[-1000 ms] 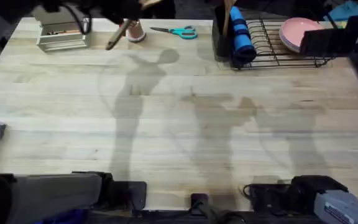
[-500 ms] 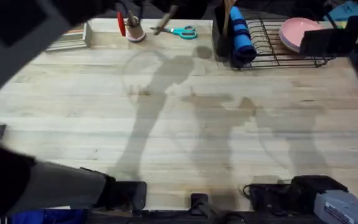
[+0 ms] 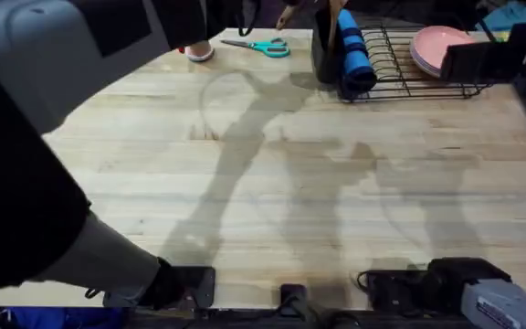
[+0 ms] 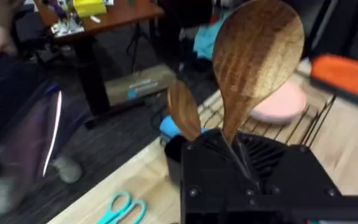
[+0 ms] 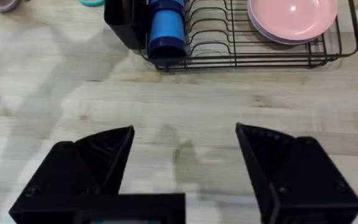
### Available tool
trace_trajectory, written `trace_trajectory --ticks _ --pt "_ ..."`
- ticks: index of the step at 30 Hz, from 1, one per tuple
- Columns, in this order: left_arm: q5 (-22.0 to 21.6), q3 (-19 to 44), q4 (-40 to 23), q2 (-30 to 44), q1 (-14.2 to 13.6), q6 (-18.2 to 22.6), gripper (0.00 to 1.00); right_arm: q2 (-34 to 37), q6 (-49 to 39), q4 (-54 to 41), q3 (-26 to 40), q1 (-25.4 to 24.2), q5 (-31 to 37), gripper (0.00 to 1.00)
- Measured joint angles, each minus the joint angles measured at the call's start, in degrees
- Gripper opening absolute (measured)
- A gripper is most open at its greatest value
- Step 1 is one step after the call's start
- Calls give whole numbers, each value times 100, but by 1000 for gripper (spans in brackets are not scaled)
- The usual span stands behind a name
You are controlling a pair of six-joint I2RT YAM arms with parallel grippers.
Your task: Pick up the spoon on the table one by one and put them onto the rack
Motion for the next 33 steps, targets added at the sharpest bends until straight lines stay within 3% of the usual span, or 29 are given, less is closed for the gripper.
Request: trace_trajectory --ticks 6,19,24,28,33 --pt "25 0 643 324 -27 -654 45 0 0 0 0 0 -1 995" --pt "35 0 2516 1158 -484 -1307 45 0 1 0 0 0 -2 995" --pt "27 0 2810 1423 -552 -1631 45 0 1 0 0 0 -2 995" --pt "-266 0 3164 1907 -604 -1842 45 0 -1 0 0 0 -2 995" --pt "-336 0 2861 2050 -605 -2108 45 0 1 0 0 0 0 995"
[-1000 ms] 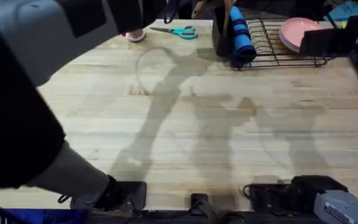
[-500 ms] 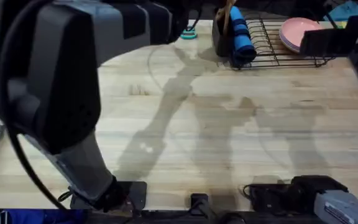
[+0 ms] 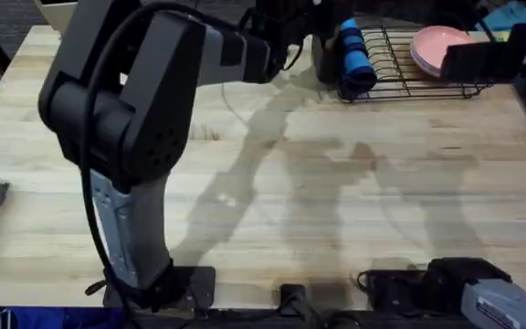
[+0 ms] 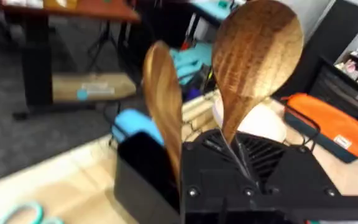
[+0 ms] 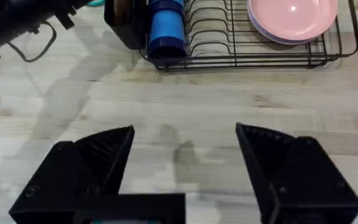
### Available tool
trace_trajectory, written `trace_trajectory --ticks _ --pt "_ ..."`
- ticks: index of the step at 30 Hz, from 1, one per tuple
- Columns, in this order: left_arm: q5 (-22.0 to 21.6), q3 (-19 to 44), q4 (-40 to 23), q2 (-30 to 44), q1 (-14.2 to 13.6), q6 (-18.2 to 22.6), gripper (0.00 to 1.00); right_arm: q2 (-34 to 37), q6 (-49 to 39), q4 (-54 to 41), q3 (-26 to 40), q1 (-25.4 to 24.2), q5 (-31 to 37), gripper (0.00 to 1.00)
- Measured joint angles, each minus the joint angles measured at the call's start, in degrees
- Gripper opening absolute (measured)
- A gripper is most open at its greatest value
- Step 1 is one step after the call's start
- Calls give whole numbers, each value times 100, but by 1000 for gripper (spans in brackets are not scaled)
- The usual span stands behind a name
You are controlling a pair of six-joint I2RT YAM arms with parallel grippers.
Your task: Pick up the spoon on the table one by one and put them onto the rack
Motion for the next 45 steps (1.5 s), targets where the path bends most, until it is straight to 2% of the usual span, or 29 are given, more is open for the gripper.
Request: trace_trajectory --ticks 3,4,7,13,15,18,27,33,36,45 --pt "-47 0 -430 0 0 -83 45 0 -1 0 0 0 0 995" --pt "-77 0 -843 0 0 -127 45 0 -2 0 0 0 -1 995" --pt "-92 0 -1083 0 0 -147 45 0 -1 0 0 0 0 995" --pt "-109 24 -1285 -2 0 -167 45 0 -2 0 0 0 -1 995" --pt "-121 44 -1356 -2 0 -167 129 0 -2 0 0 0 0 995" --pt "-125 31 -1542 0 0 -171 190 0 -1 0 0 0 0 995" --pt "-125 22 -1466 -2 0 -152 259 0 -2 -4 0 0 -1 995" --pt "-125 22 -1505 -5 0 -39 354 0 0 -20 0 0 0 995" --pt "-125 22 -1703 -80 0 67 371 0 0 -20 0 0 0 995" --pt "-125 22 -2616 -864 0 794 420 0 -2 -22 0 0 -2 995"
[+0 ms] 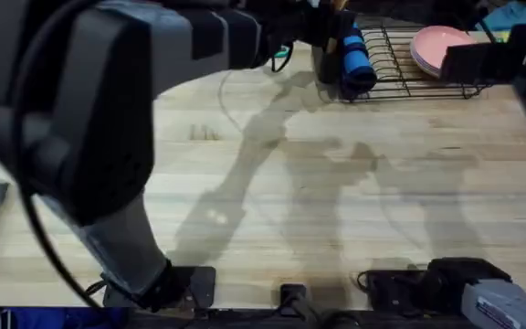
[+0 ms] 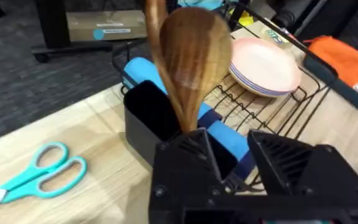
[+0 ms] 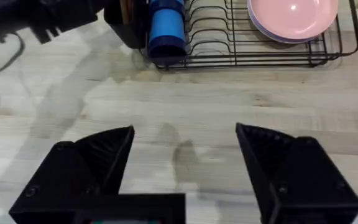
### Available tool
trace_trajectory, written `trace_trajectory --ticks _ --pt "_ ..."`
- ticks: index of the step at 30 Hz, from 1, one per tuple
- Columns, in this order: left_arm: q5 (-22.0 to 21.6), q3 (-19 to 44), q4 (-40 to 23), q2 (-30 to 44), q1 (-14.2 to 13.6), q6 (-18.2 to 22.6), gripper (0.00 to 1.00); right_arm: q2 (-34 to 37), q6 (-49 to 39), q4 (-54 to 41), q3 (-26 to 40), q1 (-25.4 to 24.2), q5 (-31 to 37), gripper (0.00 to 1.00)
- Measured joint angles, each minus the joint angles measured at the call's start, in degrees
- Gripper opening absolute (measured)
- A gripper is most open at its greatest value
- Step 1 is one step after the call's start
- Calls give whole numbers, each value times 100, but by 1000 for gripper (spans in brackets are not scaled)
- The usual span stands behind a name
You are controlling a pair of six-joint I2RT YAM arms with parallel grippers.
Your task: Pick up the spoon on the table one by one and put them onto the rack
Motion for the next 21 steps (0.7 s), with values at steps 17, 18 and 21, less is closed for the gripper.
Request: trace_trajectory --ticks 17,18,21 --pt "-145 0 -3206 -1580 289 1239 787 0 2 -22 0 0 2 995" --pt "-157 0 -3362 -1700 345 1258 871 0 0 -20 0 0 0 995" --pt "-240 0 -3860 -2147 567 1303 993 0 2 -22 0 0 1 995"
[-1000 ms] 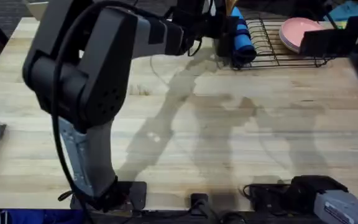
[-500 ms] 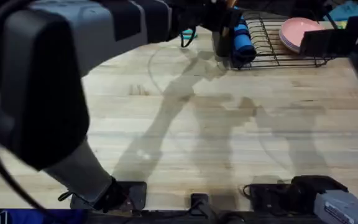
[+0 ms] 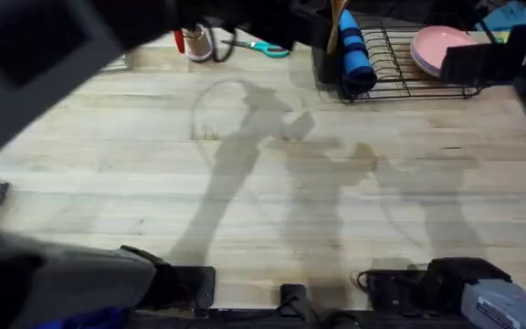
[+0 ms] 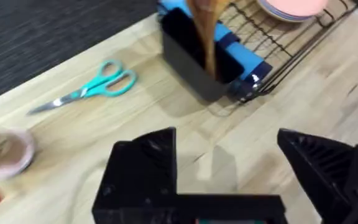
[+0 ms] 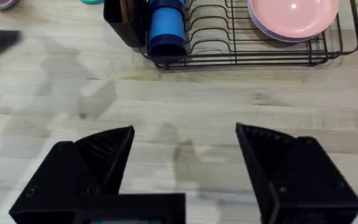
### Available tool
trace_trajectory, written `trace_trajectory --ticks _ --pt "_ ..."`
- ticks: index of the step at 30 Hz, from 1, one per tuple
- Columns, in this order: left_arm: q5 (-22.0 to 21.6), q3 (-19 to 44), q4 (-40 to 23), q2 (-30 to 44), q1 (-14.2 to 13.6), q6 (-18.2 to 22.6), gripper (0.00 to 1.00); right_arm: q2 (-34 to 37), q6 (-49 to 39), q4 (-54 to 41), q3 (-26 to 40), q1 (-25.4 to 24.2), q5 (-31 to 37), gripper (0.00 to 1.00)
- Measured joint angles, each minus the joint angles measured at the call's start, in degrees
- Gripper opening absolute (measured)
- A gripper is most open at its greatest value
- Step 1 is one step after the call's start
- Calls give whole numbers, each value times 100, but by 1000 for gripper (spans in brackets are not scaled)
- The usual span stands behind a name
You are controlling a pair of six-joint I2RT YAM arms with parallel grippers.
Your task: Pick up the spoon on the table one by one and put them onto the rack
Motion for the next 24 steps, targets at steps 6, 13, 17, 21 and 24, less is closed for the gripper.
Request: trace_trajectory --ticks 6,13,17,21,24 --pt "-366 0 -971 -1002 428 16 996 0 0 2 0 0 0 995" --pt "-1086 0 -2768 -2087 598 18 996 0 -2 2 0 0 -1 995" --pt "-1198 0 -3257 -2333 598 18 995 0 -2 0 0 0 1 995" --pt "-1244 0 -3632 -2562 598 18 995 0 -2 2 0 0 -1 995" --pt "-1251 0 -3808 -2756 598 18 996 0 0 2 0 0 0 995"
